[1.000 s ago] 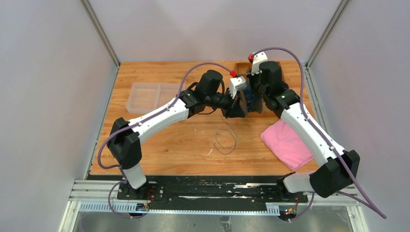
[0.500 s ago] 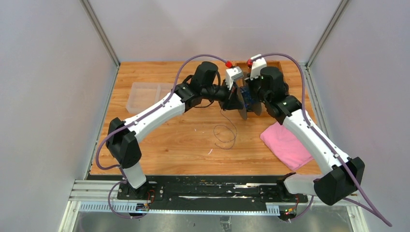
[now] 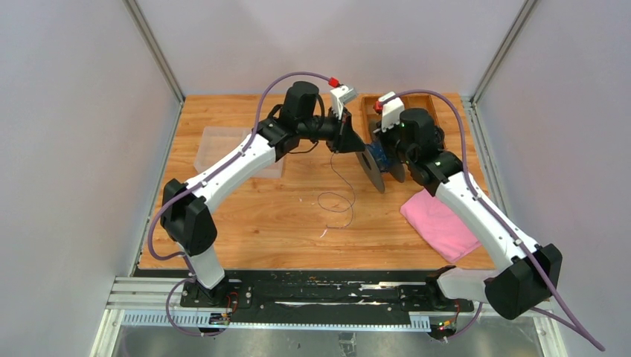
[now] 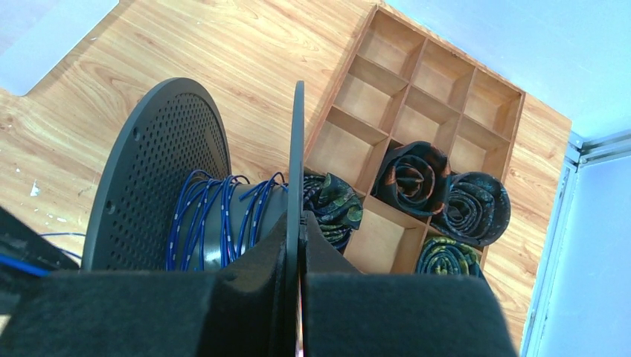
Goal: Wrap the cables
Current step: Wrap the cable around the cable reel.
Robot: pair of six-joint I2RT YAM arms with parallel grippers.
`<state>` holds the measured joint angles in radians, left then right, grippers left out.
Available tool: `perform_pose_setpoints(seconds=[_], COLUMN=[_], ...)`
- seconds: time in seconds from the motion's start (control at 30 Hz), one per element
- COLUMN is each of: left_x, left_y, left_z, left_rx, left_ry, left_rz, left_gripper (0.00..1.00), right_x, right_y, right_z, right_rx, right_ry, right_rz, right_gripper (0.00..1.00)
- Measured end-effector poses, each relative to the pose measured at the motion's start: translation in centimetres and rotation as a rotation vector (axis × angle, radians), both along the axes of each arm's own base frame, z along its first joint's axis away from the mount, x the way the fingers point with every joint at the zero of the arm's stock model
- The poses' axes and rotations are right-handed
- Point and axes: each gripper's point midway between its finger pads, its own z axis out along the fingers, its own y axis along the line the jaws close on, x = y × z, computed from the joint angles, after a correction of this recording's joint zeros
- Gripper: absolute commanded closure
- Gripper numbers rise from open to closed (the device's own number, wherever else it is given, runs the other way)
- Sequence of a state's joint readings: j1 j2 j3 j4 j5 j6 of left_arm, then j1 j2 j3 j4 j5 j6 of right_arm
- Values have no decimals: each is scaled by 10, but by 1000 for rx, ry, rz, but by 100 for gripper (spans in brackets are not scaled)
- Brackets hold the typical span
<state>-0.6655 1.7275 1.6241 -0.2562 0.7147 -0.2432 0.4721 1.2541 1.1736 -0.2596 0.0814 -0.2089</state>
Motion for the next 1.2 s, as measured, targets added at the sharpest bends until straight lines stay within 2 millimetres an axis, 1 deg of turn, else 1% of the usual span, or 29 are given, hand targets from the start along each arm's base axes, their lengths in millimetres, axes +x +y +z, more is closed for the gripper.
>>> perform_pose_setpoints(seconds=[0.2,0.5,0.6,0.8,0.97,1.03,1.2], left_x=[8,25,29,41,47,47,50], left_y=[8,28,33,52,67,71,81], left_z=[0,0,-6,-25,-36,-38,-43], left_rx=[-6,-15,-11,11,20,21,19], left_ry=[18,34,47,83,87,84,62], left_rz=[15,44,51,92,111,118,136], left_gripper=[94,93,93,92,92,92,92], right_x=[-6,-14,-18,-27,-33,-35,-39], right_y=[3,12,14,19,24,27,32], right_z=[8,17,16,8,9,15,38], right_rx=[13,40,46,47,60,71,119], right_ry=[-16,-27,-17,28,46,51,56], right_rz=[32,99,121,166,201,215,234], right_gripper=[99,99,99,99,99,100,99])
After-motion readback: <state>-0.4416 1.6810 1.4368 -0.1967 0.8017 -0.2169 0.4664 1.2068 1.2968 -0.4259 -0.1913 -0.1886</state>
